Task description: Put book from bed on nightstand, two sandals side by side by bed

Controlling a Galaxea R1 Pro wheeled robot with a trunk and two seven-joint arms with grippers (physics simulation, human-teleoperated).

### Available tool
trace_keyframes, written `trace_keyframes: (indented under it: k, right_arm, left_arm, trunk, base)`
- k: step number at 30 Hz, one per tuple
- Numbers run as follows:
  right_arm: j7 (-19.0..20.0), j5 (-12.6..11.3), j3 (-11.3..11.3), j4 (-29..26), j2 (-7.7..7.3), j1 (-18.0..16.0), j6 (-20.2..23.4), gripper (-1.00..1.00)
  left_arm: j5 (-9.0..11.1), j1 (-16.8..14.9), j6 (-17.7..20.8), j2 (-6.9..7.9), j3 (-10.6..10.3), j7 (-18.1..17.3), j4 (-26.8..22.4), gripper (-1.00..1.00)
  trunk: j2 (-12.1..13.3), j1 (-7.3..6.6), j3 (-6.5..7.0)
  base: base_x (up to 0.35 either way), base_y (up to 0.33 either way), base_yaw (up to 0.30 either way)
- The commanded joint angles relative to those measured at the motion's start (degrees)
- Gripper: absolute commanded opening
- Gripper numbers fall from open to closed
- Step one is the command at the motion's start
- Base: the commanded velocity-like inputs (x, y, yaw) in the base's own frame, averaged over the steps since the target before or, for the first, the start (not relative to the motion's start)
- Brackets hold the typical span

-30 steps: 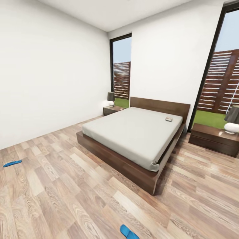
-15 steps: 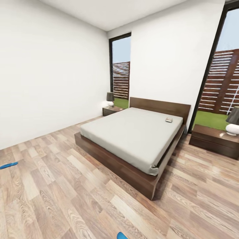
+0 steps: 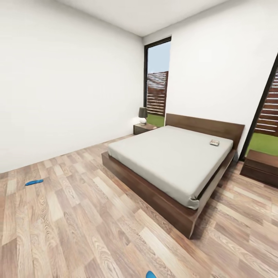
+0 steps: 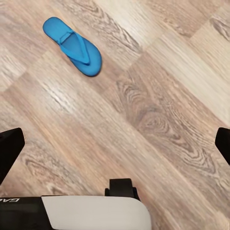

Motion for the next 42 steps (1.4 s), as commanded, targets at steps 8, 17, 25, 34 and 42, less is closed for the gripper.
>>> trace_keyframes:
  k: [8, 17, 25, 34, 42]
  right_arm:
    - [0.01, -0.01, -0.10, 0.03, 0.03, -0.04, -0.19, 1.00]
    - [0.01, -0.01, -0.14, 0.03, 0.03, -0.06, -0.19, 1.00]
    - [0.01, -0.01, -0.11, 0.03, 0.03, -0.04, -0.19, 1.00]
    - [0.01, -0.01, -0.11, 0.03, 0.03, -0.05, -0.19, 1.00]
    - [0.01, -0.01, -0.14, 0.03, 0.03, -0.03, -0.19, 1.00]
  left_arm:
    - [0.45, 0.00, -0.11, -0.02, 0.01, 0.01, -0.01, 1.00]
    - [0.45, -0.01, -0.11, -0.02, 0.01, 0.01, -0.01, 1.00]
    - [0.45, -0.02, -0.11, -0.02, 0.01, 0.01, -0.01, 1.00]
    - [0.45, 0.00, -0.11, -0.02, 0.01, 0.01, -0.01, 1.00]
    - [0.45, -0.02, -0.11, -0.02, 0.01, 0.01, -0.01, 1.00]
  trunk:
    - [-0.03, 0.00, -0.05]
    - [-0.03, 0.00, -0.05]
    - [-0.03, 0.00, -0.05]
    - [-0.03, 0.00, -0.05]
    - [-0.03, 0.00, -0.05]
  base:
    - [0.000, 0.000, 0.293]
    - [0.014, -0.015, 0.250]
    - [0.058, -0.059, 0.038]
    - [0.057, -0.072, 0.132]
    - [0.004, -0.005, 0.201]
